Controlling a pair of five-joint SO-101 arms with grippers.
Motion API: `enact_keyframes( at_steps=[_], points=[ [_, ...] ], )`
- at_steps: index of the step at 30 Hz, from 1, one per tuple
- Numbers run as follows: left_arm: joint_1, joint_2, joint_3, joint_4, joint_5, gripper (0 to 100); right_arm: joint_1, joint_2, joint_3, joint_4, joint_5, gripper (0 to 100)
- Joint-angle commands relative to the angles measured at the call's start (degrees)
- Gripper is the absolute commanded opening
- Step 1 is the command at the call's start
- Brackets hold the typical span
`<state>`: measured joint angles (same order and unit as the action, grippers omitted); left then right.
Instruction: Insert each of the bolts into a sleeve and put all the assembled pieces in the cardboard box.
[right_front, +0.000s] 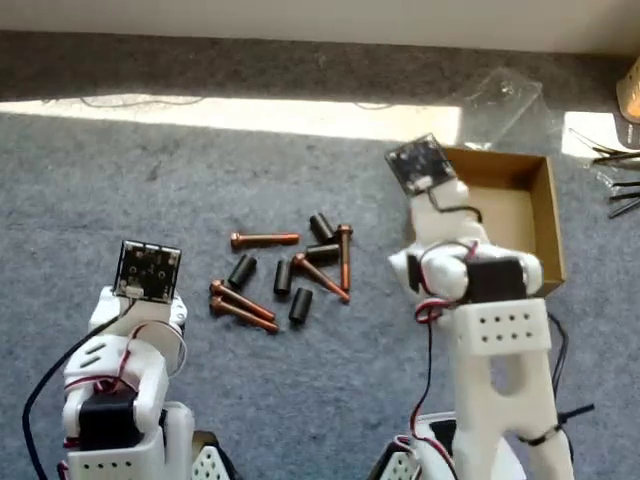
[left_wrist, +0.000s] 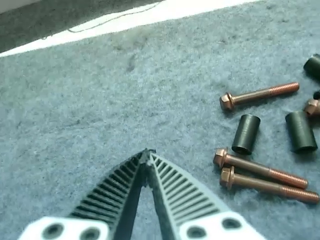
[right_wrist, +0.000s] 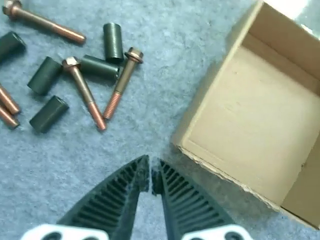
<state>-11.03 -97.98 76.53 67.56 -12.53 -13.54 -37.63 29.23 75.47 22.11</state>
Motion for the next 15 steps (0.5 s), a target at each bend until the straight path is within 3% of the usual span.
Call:
enact_keyframes(
  at_steps=[1, 6, 11, 15],
  points=[
    [4.79, 16.04, -8.31, -0.09, -0.18, 1, -5.23, 7.60, -8.48, 0.75, -2.64, 0.7],
    [5.93, 31.16, -16.13, -1.14, 0.09, 1, -9.80, 18.77, -18.77, 7.16, -3.43, 5.2],
    [2.68, 42.86, -19.03, -6.07, 9.76, 1, -12.44, 29.14, -27.91, 8.84, -3.16, 13.1],
    [0.92, 50.77, -19.03, -8.35, 10.81, 2, -14.29, 37.14, -34.42, 9.19, -3.16, 13.3]
  ],
)
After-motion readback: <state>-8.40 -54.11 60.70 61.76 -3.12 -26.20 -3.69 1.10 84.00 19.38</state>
